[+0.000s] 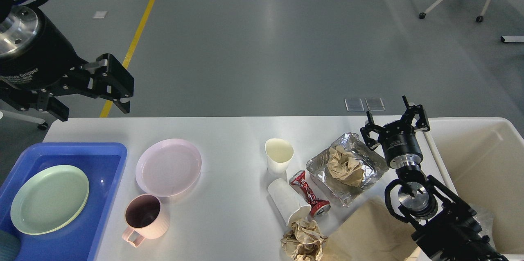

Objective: Tidy desktop
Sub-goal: 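Move the left gripper down toward the pink mug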

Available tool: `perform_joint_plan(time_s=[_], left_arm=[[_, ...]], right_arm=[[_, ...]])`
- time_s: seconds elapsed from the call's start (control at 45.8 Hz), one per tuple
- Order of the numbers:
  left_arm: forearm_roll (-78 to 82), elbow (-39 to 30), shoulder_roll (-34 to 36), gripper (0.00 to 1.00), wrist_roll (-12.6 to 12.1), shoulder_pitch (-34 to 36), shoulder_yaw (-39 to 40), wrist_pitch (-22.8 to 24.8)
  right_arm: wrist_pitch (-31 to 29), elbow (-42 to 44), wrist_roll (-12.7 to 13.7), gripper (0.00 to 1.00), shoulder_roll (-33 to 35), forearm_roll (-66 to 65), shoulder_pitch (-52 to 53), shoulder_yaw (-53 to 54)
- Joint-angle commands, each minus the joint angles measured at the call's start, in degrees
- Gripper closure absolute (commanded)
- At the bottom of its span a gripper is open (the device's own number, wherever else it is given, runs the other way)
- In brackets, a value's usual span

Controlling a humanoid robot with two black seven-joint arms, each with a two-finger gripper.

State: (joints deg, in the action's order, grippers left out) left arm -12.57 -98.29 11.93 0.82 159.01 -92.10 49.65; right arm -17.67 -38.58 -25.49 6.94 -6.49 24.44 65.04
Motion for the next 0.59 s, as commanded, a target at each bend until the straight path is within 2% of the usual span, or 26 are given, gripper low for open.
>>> perform_joint_plan(time_s=[0.0, 0.197, 0.393, 0.568], left_arm=[[-1.76, -1.29, -0.42, 0.05, 0.06, 0.07, 0.95, 0.09], [-1.85, -1.2, 0.46, 0.04, 0.06, -0.28, 0.43, 0.36], [-1.67, -0.32, 0.55, 0.04, -0.03, -5.47, 0.51, 1.06], [-0.88, 1.26, 2.39, 0.04, -0.29, -12.14, 0.51, -0.69]], right_arm=[[0.0, -0.09, 0.0, 0.0, 0.0, -0.01, -0.01, 0.0], [0.0, 0.0, 0.0, 0.0, 0.0, 0.07, -0.01, 0.0], [0.0, -0.09, 0.0, 0.0, 0.09, 0.07, -0.1, 0.0], [0.0, -0.09, 0.0, 0.0, 0.0, -0.01, -0.01, 0.0]])
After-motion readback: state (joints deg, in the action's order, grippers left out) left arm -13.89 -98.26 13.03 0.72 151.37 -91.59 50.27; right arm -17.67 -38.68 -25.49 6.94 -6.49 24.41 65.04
